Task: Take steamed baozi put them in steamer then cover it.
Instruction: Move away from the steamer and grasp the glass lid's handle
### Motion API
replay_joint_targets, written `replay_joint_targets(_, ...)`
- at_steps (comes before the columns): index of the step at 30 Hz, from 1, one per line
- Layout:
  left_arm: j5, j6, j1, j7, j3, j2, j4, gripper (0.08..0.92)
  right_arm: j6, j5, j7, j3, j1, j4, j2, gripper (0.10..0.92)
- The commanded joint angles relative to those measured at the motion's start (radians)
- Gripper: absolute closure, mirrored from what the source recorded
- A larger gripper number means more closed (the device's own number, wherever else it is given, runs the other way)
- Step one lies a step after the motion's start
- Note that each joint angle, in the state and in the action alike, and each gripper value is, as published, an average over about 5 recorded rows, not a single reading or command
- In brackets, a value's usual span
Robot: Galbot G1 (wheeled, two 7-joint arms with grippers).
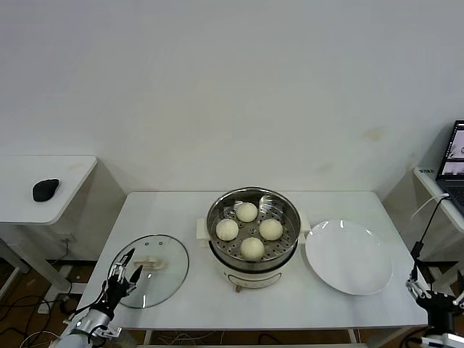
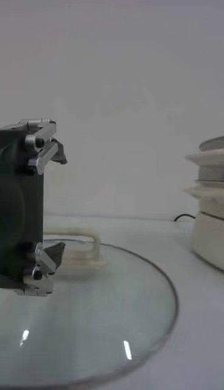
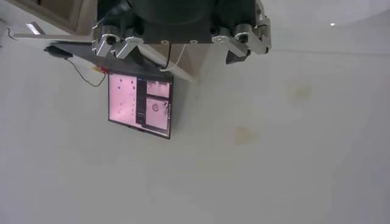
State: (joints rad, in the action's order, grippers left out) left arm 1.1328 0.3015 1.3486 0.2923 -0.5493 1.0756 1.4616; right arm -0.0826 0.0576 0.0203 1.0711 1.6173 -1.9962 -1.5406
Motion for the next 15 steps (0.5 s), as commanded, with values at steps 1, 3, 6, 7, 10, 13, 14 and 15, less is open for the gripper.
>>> replay_joint_targets(1,0.044,-0.004,-0.109,-0.01,0.045,-0.002,-0.082,0.177,-0.005,-0.006,0.005,0.007,0.005,0.012,-0.011,0.203)
replay_joint_targets(3,0.049,-0.005,-0.124,-0.011,0.054,0.0,-0.099,0.177,-0.006,-0.007,0.004,0.008,0.006,0.015,-0.011,0.203)
replay_joint_targets(6,0.054,-0.007,-0.146,-0.012,0.065,0.0,-0.122,0.177,-0.009,-0.01,0.002,0.008,0.005,0.02,-0.011,0.203)
replay_joint_targets(7,0.054,-0.009,-0.153,-0.012,0.07,-0.002,-0.128,0.177,-0.01,-0.011,0.002,0.009,0.005,0.023,-0.011,0.203)
replay_joint_targets(10,0.05,-0.015,-0.169,-0.016,0.081,-0.008,-0.136,0.177,-0.013,-0.015,0.001,0.008,0.005,0.029,-0.012,0.203)
replay_joint_targets(13,0.049,-0.018,-0.178,-0.02,0.085,-0.009,-0.137,0.177,-0.017,-0.018,0.0,0.005,0.006,0.033,-0.014,0.203)
replay_joint_targets(14,0.048,-0.019,-0.18,-0.022,0.086,-0.009,-0.137,0.177,-0.018,-0.018,0.0,0.004,0.006,0.035,-0.015,0.203)
replay_joint_targets(15,0.048,-0.02,-0.181,-0.024,0.087,-0.01,-0.137,0.177,-0.019,-0.019,0.0,0.003,0.006,0.036,-0.015,0.203)
